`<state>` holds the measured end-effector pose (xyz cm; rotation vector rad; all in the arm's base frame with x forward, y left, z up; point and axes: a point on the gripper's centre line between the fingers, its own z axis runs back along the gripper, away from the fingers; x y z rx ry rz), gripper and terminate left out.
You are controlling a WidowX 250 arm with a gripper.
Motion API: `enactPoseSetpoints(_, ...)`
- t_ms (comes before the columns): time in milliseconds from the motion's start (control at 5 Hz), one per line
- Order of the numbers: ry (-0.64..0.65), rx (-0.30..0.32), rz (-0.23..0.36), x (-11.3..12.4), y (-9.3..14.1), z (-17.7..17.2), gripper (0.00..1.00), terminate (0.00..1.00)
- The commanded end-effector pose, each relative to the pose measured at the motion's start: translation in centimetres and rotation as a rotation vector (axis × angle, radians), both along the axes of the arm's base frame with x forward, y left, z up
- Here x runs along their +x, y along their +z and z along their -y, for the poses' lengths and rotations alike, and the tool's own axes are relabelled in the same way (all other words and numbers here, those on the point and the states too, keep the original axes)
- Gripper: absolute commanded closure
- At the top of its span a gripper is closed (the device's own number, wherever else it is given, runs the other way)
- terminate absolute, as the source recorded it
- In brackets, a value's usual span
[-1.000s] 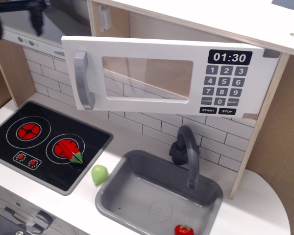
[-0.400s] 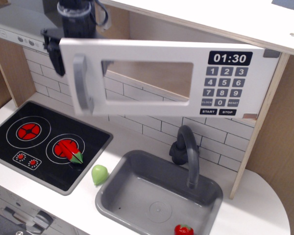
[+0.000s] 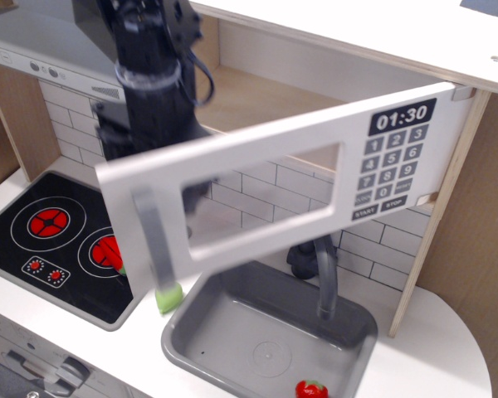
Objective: Open microwave
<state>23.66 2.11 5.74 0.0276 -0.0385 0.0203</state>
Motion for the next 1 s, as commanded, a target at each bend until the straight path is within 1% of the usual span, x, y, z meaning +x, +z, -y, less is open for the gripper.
enactPoseSetpoints(0, -0.118, -0.039, -0.004, -2.5, 0.2, 7.1, 0.0, 0.0)
enactPoseSetpoints(200, -0.121, -0.028, 0.012, -2.1, -0.3, 10.1, 0.0, 0.0)
enactPoseSetpoints(400, -0.108, -0.054, 0.023, -1.3, 0.8, 11.4, 0.0, 0.0)
enactPoseSetpoints(600, -0.057, -0.057, 0.059, -0.4, 2.3, 9.2, 0.0, 0.0)
enactPoseSetpoints(800, 0.071, -0.045, 0.101, 1.2, 4.9, 5.5, 0.0, 0.0)
